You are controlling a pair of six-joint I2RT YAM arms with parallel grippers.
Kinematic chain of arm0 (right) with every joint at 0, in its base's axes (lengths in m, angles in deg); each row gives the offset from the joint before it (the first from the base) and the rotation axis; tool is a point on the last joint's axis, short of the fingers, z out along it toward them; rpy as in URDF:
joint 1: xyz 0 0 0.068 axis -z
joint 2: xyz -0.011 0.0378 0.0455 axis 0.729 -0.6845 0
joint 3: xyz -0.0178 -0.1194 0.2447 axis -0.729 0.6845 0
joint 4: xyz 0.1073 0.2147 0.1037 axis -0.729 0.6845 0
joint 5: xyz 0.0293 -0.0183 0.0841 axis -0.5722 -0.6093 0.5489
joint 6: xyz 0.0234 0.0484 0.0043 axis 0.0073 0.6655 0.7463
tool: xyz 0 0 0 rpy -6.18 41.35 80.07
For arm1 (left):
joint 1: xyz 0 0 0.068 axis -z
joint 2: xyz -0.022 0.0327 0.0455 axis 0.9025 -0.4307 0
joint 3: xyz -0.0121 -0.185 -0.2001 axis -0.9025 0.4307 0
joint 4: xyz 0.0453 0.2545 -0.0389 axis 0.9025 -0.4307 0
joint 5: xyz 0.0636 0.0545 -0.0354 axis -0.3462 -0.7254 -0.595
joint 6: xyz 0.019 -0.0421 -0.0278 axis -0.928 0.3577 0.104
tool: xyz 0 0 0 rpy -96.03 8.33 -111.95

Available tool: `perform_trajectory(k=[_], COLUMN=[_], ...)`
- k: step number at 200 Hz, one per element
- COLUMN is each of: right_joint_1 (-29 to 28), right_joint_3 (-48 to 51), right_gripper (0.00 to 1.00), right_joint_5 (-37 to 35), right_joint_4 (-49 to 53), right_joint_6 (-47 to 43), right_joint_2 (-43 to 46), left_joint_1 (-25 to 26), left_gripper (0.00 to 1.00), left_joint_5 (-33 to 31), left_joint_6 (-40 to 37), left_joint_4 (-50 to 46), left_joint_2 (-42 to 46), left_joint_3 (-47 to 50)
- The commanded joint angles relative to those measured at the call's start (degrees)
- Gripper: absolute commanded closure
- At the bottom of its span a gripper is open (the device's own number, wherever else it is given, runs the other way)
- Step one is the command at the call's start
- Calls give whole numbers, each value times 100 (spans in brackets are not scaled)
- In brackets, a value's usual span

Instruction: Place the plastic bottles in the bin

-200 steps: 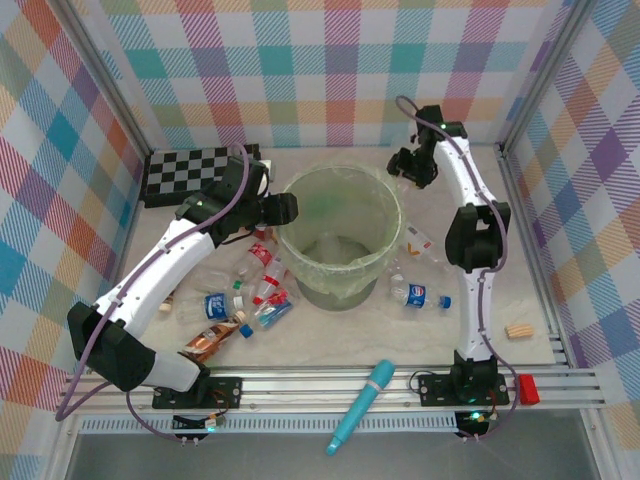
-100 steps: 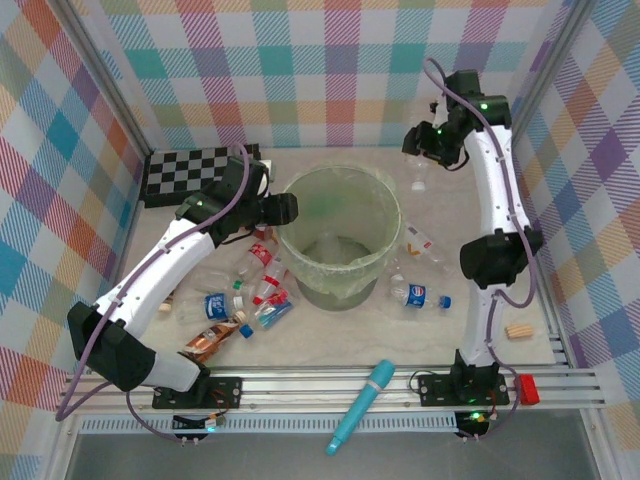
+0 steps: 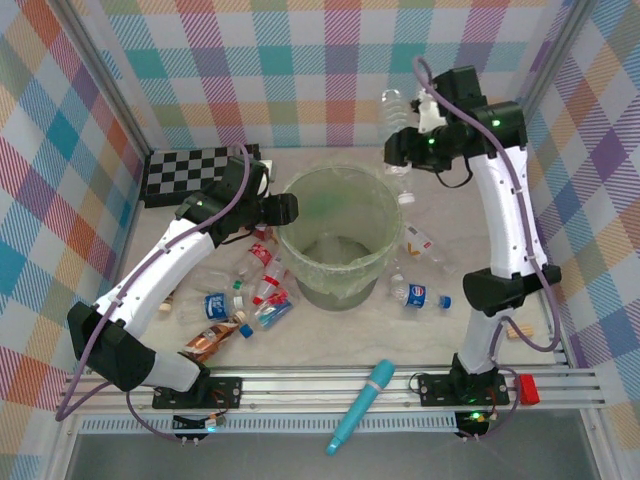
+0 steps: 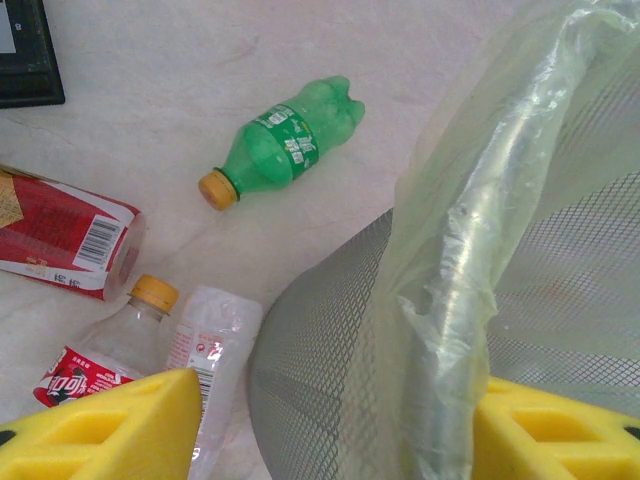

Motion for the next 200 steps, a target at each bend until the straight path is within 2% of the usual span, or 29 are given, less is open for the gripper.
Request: perform_trajectory(k=[1, 47, 91, 115, 135, 200], right_joint_1=[-417, -1402, -2068, -2178, -2213, -2213], right_joint_3=[-119, 108, 1421, 2232, 2874, 3987], right_gripper=[45, 45, 45, 45, 46, 45], right_joint_5=[148, 113, -67, -155, -503, -379], right_joint_4=[221, 477, 18, -427, -729, -1555], right_joint_6=[77, 260, 699, 1012, 1157, 1380], right_joint_2=[-6, -145, 67, 285, 426, 322], left_joint_1=[91, 95, 96, 91, 96, 96], left_gripper=[37, 37, 38, 38, 38, 38], left_joint_5=[22, 35, 17, 8, -16, -44], left_joint_6=[-77, -13, 37, 44, 49, 54], left_joint_4=[-185, -81, -35, -57, -59, -57], left_joint_2=[-102, -53, -72, -102, -124, -145], left_joint_3=[-7, 101, 93, 115, 118, 103])
